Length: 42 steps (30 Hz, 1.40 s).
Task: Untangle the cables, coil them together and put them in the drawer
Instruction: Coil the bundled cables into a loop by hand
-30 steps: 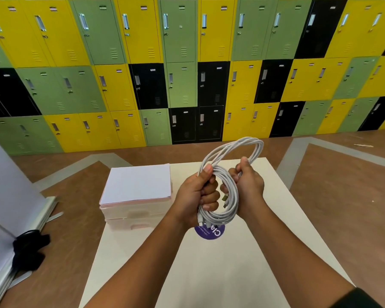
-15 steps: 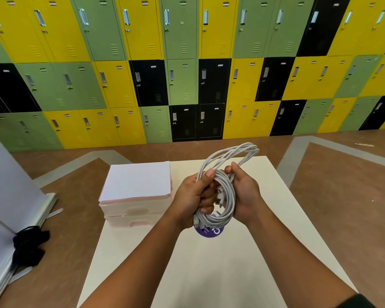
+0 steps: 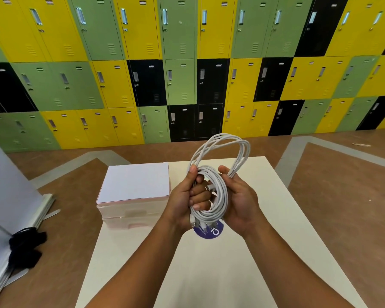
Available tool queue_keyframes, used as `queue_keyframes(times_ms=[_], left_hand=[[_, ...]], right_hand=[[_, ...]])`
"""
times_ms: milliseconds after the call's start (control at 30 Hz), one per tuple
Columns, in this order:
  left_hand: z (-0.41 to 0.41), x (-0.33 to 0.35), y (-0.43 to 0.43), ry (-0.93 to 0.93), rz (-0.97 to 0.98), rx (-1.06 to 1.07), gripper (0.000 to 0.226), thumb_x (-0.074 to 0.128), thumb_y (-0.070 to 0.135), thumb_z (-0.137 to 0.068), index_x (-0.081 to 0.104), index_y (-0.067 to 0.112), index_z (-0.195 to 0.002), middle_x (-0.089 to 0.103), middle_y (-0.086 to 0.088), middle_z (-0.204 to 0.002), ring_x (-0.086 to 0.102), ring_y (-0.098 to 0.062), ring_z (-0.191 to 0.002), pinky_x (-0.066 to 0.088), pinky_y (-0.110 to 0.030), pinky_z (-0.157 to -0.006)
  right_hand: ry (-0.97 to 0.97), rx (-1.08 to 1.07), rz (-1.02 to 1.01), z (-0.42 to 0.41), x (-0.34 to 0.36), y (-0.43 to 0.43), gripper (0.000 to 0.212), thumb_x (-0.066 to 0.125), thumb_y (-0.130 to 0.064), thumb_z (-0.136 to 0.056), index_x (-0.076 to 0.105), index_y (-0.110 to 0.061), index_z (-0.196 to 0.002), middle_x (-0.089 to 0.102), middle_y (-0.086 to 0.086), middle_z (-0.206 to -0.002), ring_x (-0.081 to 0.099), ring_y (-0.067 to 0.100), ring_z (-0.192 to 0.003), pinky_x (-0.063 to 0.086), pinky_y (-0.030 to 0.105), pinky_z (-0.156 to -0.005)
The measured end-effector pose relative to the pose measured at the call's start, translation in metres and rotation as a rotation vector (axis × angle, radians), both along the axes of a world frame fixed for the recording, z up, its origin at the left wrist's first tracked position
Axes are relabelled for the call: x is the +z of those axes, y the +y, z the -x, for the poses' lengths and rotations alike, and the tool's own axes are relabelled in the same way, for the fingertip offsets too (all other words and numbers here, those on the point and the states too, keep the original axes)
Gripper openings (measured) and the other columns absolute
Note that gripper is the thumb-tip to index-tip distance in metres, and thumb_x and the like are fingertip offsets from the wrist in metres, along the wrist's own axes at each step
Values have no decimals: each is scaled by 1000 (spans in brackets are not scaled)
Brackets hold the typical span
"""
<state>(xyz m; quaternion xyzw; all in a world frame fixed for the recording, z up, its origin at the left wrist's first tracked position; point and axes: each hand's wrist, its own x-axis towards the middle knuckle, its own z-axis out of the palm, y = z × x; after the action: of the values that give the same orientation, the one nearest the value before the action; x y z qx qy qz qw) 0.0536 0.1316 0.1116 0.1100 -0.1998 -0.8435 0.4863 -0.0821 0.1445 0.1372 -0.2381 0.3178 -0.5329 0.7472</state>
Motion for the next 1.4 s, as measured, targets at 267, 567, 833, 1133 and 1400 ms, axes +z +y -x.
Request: queue_keyframes(times_ms=[267,567,833,1133,1400], left_hand=[[-8,12,-2,-72,-2,49,38,51,43,-97,54,14,-73,18,7,-51,16,-4,-38,29,-15,-32],[2,10,6,-283,-37,69,37,53,41,-96,52,15,-69,26,6,-48,25,-4,-35,23,-16,-36],[4,10,2,-177,-47,45,38,51,41,-96,53,14,-70,22,7,-49,25,-3,-34,27,-15,-32],[-2,9,-3,-223,-55,55,38,53,41,-97,55,13,-70,26,6,-48,26,-3,-35,30,-16,-32],[-5,6,0,-208,-74,61,39,50,41,-97,53,14,-69,26,7,-46,26,-3,-33,26,-16,-32]], right_hand=[[157,-160,-53,1,-12,-7,27,47,-13,-101,66,-14,-119,53,10,-80,46,19,-62,40,28,-56],[190,-174,-11,-1,-4,-14,15,49,-8,-92,55,-18,-102,55,11,-72,51,21,-59,40,32,-56],[-29,-82,24,3,-15,-16,22,40,-4,-84,54,-12,-99,53,13,-86,56,26,-77,46,40,-75],[281,-91,59,5,-15,-11,23,51,-6,-95,59,-5,-117,61,12,-73,58,21,-60,49,35,-62],[350,-221,-14,10,-21,-10,20,38,-7,-92,58,-10,-87,38,7,-57,31,17,-45,29,23,-45]])
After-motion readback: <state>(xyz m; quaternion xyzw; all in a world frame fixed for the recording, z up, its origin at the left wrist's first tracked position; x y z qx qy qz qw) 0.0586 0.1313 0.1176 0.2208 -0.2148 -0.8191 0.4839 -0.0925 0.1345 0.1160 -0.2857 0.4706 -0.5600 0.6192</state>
